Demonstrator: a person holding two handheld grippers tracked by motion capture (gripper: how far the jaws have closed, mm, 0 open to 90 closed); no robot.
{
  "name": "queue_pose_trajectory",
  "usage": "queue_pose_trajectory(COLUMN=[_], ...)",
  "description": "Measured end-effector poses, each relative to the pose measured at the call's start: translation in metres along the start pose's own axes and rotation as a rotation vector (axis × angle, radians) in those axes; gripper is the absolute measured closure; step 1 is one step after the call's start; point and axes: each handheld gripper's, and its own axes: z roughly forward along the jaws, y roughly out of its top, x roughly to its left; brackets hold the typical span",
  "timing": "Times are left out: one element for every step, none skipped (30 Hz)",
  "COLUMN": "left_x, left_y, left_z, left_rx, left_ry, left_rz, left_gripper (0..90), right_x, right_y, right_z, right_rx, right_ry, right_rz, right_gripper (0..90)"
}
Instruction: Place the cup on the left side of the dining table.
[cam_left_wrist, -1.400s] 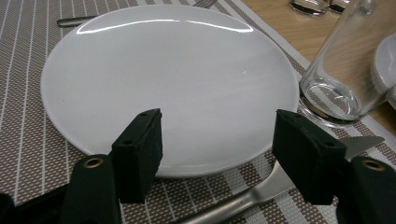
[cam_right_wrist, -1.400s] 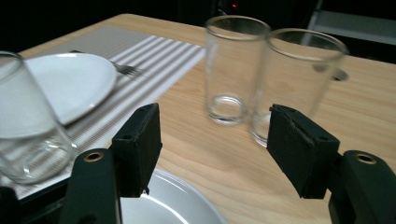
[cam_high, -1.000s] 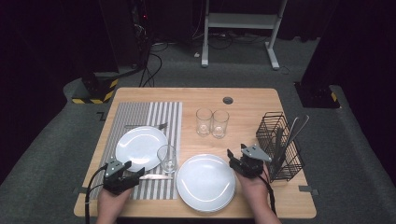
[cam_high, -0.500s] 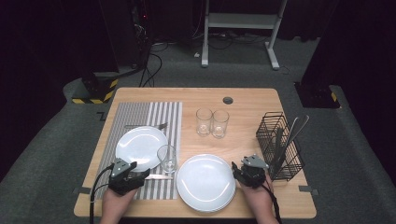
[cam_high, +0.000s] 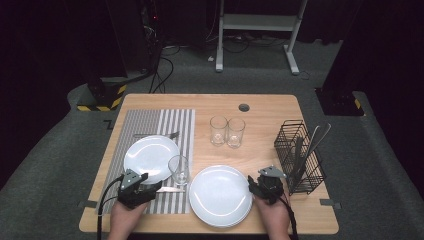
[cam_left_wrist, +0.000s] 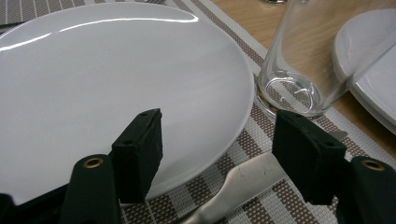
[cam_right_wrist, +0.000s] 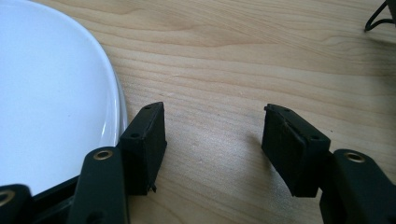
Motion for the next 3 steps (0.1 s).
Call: queue_pose_trajectory(left_x=[0.0001, 0.0003, 0.0003], left_y=[0.0002, 0.0004, 0.0004], left_z=[0.0002, 0.0003, 0.0003], left_rx=[-0.002, -0.002, -0.002], left_ry=[-0.001, 0.000, 0.000], left_rz=[-0.002, -0.002, -0.002], left_gripper=[33.6, 33.6, 33.6], right_x=[-0.0009, -0.0016, -0.0014], right_y=[0.0001, 0.0001, 0.0001], right_z=[0.0003, 0.0005, 0.0005], right_rx=[0.002, 0.002, 0.001], right_ry=[0.009, 0.014, 0.012], right_rz=[0.009, 0.015, 0.015], right_gripper=[39.9, 39.8, 39.6])
